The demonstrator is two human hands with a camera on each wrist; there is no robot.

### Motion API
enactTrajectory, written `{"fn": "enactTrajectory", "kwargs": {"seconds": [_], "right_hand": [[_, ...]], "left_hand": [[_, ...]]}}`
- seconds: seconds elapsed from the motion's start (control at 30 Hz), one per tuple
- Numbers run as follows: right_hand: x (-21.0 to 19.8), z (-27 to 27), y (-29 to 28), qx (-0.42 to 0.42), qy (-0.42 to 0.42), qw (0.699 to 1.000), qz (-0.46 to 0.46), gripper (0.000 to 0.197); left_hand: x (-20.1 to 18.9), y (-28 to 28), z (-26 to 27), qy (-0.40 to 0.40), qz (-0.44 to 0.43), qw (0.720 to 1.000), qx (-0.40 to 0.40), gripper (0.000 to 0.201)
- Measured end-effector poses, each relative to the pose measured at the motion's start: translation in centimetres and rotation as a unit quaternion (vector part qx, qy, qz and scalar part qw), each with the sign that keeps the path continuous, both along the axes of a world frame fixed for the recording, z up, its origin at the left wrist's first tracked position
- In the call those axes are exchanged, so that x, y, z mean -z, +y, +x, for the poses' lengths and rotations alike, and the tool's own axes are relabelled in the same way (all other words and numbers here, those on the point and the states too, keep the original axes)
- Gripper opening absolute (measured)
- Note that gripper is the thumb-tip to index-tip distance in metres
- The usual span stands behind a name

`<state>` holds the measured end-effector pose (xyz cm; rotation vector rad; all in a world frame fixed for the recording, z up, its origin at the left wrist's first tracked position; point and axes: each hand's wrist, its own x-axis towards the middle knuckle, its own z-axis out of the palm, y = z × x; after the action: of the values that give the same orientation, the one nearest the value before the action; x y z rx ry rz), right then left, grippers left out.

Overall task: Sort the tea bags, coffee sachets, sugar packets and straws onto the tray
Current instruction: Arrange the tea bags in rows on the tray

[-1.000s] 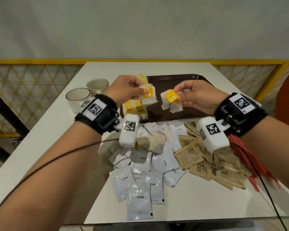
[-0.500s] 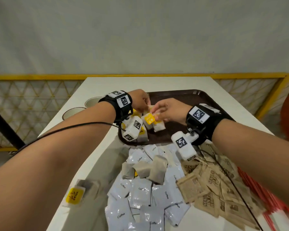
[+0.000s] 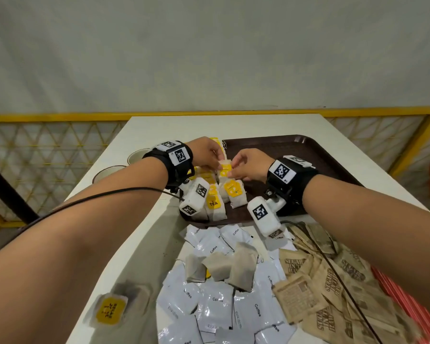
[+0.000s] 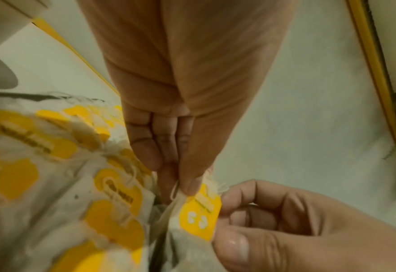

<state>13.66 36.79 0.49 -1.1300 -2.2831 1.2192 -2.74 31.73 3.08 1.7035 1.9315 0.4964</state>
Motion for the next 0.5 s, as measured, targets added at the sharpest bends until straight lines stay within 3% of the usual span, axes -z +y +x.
{"fn": "enactTrajectory", "kwargs": {"seconds": [0.1,0.23,0.5], "right_hand": [[0.0,-0.4,0.4,0.021,0.01,1.0,0.006,0.027],[0.4,-0.4,0.9,0.017,0.026,0.999,-0.025,0.026],[1.1,-0.4,1.3,-0.002,0.072,0.995,-0.063,0.033]], "left_hand": [[-0.2,-0.1,-0.6,-0.038,-0.013,0.999,-0.001,0.024],[-0.1,-0.1,-1.2,-0.089,-0.004,0.995,-0.033,0.021],[0.3,0.3,-1.0,-0.097,-0.003,0.994,-0.052,0.017]]}}
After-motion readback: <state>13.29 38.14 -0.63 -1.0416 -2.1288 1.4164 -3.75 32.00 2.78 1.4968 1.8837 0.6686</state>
